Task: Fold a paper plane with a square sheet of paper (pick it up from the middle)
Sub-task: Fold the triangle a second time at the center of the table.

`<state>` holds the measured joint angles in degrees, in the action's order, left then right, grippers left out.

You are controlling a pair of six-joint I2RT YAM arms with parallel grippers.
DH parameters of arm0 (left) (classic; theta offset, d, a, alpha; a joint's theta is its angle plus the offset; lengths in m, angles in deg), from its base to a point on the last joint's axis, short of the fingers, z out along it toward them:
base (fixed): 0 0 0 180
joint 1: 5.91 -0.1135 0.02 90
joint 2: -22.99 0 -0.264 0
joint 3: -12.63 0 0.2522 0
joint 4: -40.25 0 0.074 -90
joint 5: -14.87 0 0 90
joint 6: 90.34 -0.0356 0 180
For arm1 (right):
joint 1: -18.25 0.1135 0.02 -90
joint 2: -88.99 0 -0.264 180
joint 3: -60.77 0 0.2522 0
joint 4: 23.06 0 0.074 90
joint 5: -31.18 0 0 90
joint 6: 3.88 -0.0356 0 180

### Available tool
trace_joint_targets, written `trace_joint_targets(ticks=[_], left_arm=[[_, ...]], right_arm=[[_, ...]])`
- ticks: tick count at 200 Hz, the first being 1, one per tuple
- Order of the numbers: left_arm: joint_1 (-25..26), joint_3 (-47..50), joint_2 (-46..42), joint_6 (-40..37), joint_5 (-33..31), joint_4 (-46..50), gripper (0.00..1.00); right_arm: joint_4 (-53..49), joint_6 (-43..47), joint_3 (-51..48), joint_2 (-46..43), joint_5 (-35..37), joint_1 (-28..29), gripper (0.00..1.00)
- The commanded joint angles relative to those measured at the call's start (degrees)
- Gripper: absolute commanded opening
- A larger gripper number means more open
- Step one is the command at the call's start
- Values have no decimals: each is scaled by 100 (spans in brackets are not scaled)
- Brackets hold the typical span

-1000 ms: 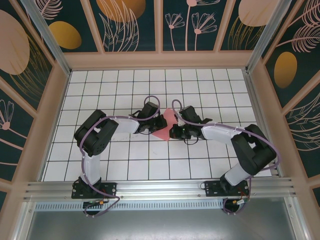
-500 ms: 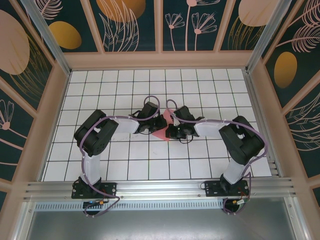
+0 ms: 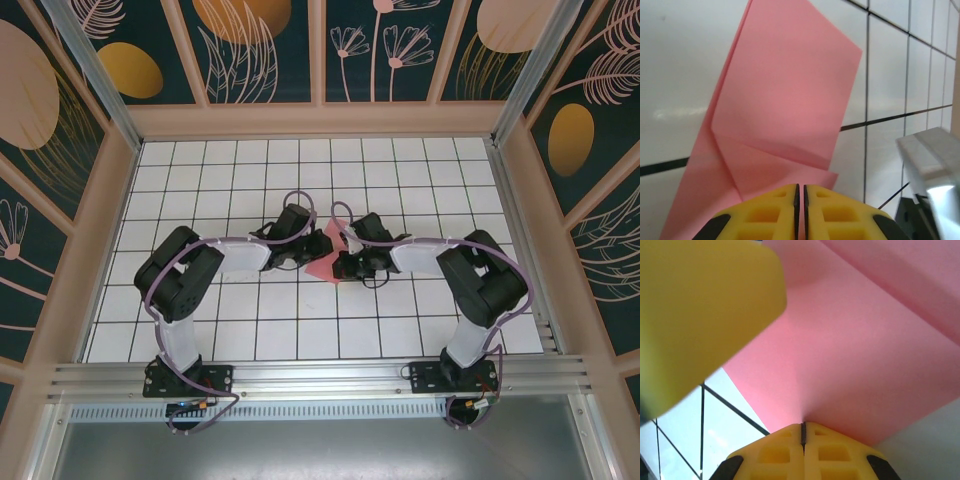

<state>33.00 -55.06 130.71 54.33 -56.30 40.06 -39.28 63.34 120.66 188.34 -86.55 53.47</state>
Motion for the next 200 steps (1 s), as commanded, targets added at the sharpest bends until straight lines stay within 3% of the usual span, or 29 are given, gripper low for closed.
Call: trace_joint_targets(ticks=[1, 53, 112, 200], left_arm=[[8, 185, 45, 98, 245, -262, 13], [11, 145, 283, 70, 232, -143, 11], [11, 10, 340, -37, -533, 687, 9], [10, 83, 399, -35, -363, 587, 8]], right_arm=[[-477, 682, -301, -101, -381, -89, 2], [-457, 845, -307, -187, -542, -230, 2], [-624, 861, -315, -274, -278, -349, 2], [-447, 430, 347, -119, -454, -118, 2]])
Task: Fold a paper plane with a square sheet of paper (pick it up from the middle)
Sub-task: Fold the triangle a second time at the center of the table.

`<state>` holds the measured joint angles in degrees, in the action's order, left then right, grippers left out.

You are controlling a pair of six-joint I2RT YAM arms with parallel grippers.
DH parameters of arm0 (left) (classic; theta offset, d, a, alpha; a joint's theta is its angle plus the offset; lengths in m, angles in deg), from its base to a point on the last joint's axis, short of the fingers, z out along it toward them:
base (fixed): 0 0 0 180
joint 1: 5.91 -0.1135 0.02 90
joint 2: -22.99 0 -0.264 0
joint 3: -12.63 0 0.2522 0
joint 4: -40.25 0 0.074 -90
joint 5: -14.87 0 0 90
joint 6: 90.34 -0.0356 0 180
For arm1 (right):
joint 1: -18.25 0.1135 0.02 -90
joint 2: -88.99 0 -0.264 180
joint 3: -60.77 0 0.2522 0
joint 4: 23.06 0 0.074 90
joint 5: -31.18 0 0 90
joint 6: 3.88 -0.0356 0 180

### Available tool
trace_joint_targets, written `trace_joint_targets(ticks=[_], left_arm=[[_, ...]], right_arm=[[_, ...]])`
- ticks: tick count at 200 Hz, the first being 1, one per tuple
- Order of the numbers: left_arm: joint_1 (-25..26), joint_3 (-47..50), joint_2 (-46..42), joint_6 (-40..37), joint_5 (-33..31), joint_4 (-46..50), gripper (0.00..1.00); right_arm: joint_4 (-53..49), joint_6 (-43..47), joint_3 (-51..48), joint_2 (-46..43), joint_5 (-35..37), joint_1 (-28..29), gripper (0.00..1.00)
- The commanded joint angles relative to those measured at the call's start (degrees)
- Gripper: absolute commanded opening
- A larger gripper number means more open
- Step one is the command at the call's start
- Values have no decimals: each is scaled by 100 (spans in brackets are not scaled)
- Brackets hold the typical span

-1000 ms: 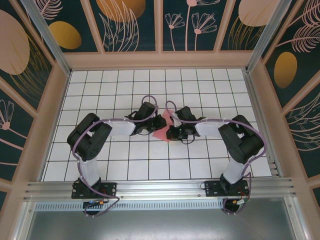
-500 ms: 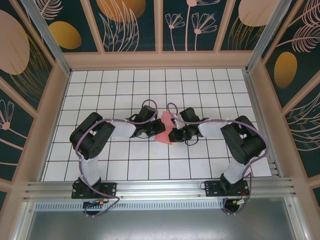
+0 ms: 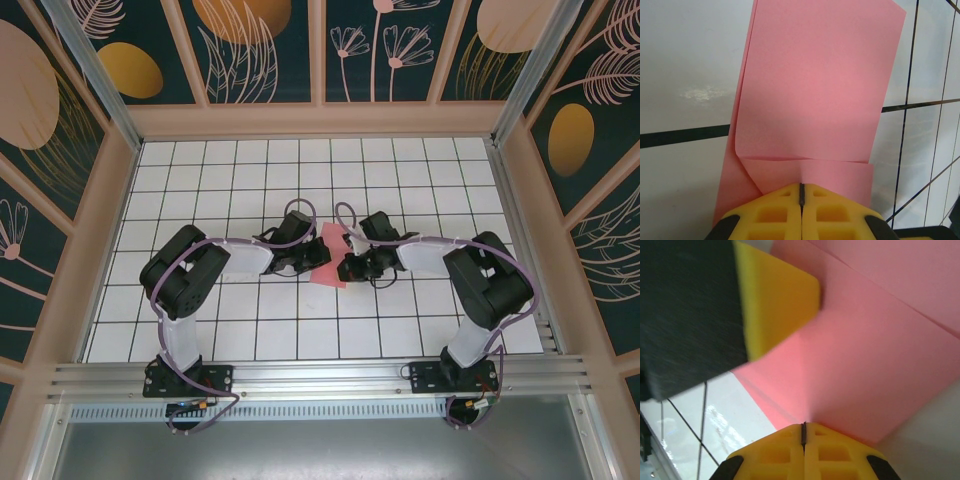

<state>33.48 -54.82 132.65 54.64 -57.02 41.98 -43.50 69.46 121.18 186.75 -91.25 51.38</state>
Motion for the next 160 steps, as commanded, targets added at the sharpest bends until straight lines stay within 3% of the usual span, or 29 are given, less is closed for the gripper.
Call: trace_joint_targets(ticks=[1, 76, 160], left_arm=[[-38, 60, 204, -62, -291, 390, 8], [-38, 81, 231, 4, -367, 403, 7], [-38, 133, 275, 20, -404, 371, 6]], right_arm=[[-17, -185, 297, 54, 16, 95, 2], [-156, -181, 163, 343, 359, 122, 1], [-109, -504, -1287, -651, 288, 135, 1]])
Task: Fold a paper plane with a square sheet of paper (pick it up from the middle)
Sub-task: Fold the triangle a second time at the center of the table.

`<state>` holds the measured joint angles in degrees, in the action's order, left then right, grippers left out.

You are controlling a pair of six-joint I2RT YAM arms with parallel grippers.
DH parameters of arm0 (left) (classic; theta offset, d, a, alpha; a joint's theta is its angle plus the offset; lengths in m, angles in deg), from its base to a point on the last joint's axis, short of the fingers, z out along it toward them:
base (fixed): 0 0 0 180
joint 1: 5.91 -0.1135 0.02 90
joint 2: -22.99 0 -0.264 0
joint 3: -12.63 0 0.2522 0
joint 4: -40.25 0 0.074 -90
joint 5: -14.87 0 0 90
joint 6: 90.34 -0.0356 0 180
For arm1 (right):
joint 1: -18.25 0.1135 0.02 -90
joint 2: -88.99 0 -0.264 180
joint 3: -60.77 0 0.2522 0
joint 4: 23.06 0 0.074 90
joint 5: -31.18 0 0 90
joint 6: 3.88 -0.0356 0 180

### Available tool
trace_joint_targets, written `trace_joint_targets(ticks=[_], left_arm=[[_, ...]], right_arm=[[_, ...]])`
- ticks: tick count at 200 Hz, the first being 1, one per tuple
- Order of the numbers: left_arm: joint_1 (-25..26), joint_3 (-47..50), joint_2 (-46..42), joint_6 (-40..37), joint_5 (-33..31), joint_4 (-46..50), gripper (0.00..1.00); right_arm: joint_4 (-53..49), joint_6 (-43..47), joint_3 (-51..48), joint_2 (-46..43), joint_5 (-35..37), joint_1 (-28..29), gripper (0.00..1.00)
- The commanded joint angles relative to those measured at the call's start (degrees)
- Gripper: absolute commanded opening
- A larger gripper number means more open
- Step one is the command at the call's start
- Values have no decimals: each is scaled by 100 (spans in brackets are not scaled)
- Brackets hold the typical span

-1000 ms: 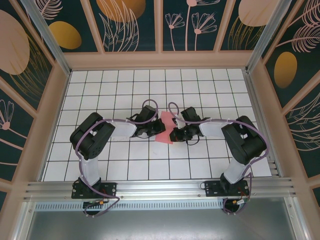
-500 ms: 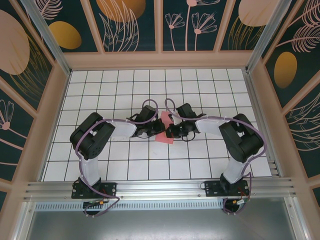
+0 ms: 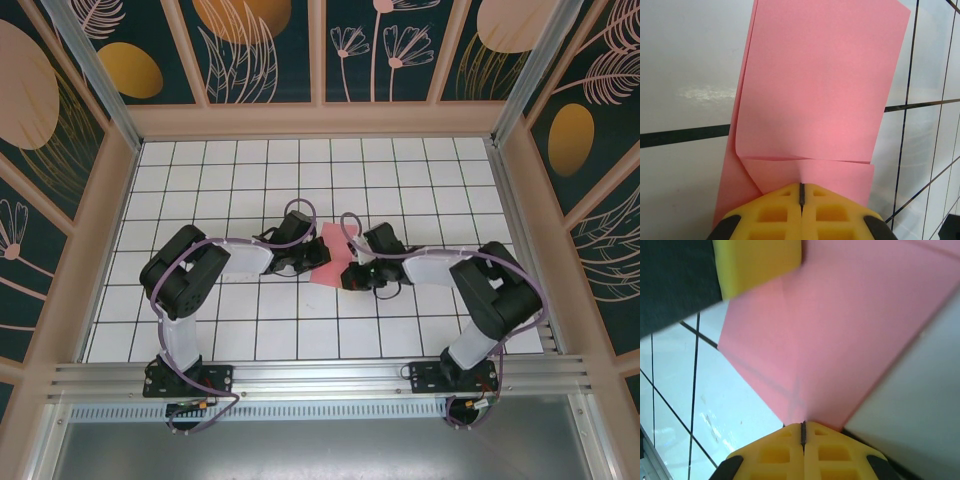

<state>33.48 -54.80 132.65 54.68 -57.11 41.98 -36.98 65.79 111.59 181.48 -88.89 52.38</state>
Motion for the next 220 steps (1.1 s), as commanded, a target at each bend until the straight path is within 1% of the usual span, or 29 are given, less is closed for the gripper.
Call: trace_joint_targets(ticks=[1, 16, 49, 63, 102, 147, 196, 220], left_arm=[[-38, 125, 279, 12, -391, 370, 6], [-42, 110, 280, 0, -349, 351, 6], [-37, 78, 274, -1, -266, 298, 7], [-38, 78, 266, -17, -242, 281, 7], [-42, 69, 262, -26, -194, 230, 7], [-37, 51, 256, -98, -191, 201, 8], [-83, 34, 139, -487, -542, 195, 12], [-200, 63, 125, -637, -652, 108, 14]], right_arm=[[-768, -133, -320, -134, 62, 38, 1], [-922, -120, -152, -305, 188, 39, 1], [-879, -211, 421, -679, 231, 34, 2], [-778, -255, 574, -568, 188, 38, 2], [-616, -317, 816, 118, 225, 58, 1], [-647, -301, 747, 573, 381, 59, 1], [-933, -157, 325, 676, 740, 45, 0], [-977, -111, 171, 694, 761, 49, 0]])
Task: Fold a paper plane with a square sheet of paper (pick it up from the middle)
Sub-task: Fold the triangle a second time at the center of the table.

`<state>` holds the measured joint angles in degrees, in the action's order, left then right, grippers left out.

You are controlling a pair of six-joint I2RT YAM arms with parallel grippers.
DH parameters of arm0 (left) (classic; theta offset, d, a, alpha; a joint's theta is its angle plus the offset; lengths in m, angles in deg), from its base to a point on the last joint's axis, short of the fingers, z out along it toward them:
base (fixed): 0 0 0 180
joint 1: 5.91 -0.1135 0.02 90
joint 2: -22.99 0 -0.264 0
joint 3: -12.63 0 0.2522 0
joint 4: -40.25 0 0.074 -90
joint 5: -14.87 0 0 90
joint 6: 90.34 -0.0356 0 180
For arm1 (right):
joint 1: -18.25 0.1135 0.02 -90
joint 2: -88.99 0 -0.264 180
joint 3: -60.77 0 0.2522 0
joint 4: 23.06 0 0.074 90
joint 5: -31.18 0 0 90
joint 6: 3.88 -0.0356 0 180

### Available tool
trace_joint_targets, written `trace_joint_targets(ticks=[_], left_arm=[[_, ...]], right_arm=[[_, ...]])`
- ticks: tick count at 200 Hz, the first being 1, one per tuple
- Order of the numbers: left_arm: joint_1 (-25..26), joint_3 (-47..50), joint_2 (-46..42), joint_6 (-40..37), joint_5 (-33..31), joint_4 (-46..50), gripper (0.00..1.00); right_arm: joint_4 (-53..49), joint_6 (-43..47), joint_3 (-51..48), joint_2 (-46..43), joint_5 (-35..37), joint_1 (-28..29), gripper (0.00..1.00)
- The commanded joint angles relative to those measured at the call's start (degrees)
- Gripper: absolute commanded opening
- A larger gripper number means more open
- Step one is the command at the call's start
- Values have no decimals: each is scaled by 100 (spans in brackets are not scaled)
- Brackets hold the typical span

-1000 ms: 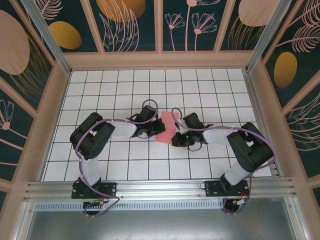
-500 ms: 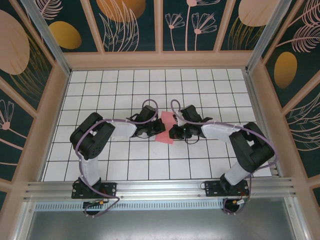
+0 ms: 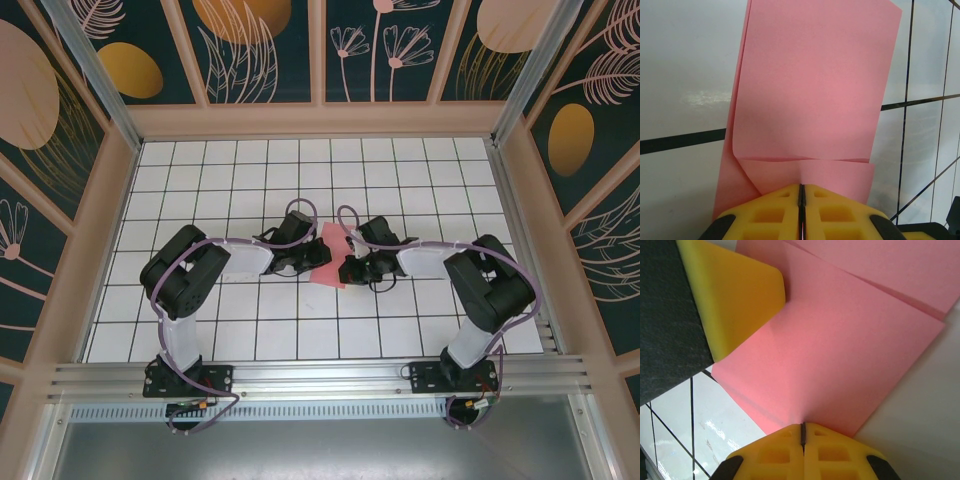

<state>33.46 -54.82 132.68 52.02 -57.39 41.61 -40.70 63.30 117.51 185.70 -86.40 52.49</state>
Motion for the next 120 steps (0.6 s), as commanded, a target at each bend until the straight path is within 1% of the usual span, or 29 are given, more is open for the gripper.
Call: trace_joint_targets(ticks=[1, 25, 66, 81, 85, 103, 113, 120], left_arm=[[-204, 67, 123, -377, -632, 143, 14], [-384, 67, 131, -464, -707, 131, 14], [-623, -171, 165, -783, -1006, 627, 13], [-698, -171, 151, -856, -994, 691, 13], [-705, -336, 142, -886, -989, 707, 13], [-725, -485, 24, -930, -915, 844, 15], [-730, -552, -99, -893, -793, 863, 17], [-728, -572, -204, -835, -717, 855, 18]], right_arm=[[-605, 143, -426, 271, 514, 34, 0], [-597, 147, -500, 273, 515, 39, 0], [-571, 123, -511, 262, 500, 36, 0], [-538, 96, -502, 231, 452, 37, 0], [-527, 80, -495, 222, 434, 39, 0], [-424, -100, -315, 120, 225, 39, 1], [-316, -299, -112, 2, 62, 41, 3], [-209, -478, 37, -91, -5, 48, 6]])
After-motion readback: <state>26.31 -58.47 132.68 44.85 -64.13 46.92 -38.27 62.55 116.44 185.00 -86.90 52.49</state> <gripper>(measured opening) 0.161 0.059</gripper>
